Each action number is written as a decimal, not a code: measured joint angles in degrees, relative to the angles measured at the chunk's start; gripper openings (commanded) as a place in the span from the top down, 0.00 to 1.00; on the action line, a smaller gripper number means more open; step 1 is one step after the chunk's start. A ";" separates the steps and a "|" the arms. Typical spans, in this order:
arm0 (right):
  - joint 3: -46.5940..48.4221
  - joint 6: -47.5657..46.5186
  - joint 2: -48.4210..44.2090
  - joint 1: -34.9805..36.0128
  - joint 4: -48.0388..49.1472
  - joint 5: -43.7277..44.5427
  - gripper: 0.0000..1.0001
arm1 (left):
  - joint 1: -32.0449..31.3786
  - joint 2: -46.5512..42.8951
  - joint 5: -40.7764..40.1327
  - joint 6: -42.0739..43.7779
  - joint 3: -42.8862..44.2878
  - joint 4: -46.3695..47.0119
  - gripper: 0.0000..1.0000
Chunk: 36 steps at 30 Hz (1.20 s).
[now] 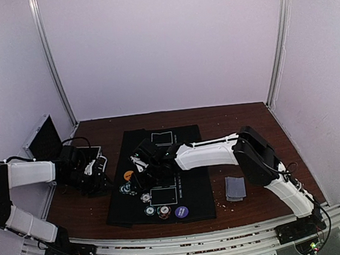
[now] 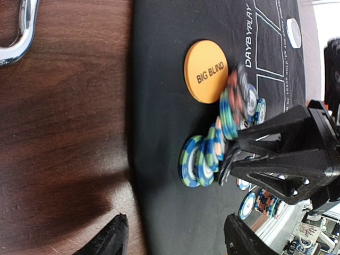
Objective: Distribute texas hold em gaming equipment
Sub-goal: Adjust the poker chips pile in the big blind area, then adjust the pile of poker chips in the big blind area.
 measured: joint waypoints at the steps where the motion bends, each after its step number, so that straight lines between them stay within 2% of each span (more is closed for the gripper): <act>1: 1.36 0.00 0.96 0.00 0.07 0.00 0.69 | 0.00 0.00 0.00 0.00 0.00 -0.02 0.36; 14: 9.18 1.57 6.86 -0.04 3.65 -2.80 0.69 | 0.00 0.00 -1.38 0.07 1.31 -1.57 0.36; 21: 11.89 -0.33 7.48 -0.55 1.31 -2.95 0.64 | 0.00 -0.39 -2.69 0.37 3.17 -2.14 0.36; 25: 6.56 -3.13 2.23 -1.62 -1.44 -1.42 0.60 | 0.00 -1.57 -2.84 0.96 3.28 -2.69 0.36; 29: -2.51 -4.94 -7.54 -4.07 -4.35 2.29 0.57 | -1.62 -3.10 -4.24 2.47 4.92 -4.04 0.38; 32: -6.62 -5.79 -12.20 -5.64 -5.38 4.70 0.56 | -5.90 -3.50 -6.51 3.93 7.58 -5.03 0.43; 36: -8.26 -5.66 -11.89 -6.54 -5.97 5.51 0.58 | -13.03 -2.64 -9.27 5.14 10.32 -5.60 0.53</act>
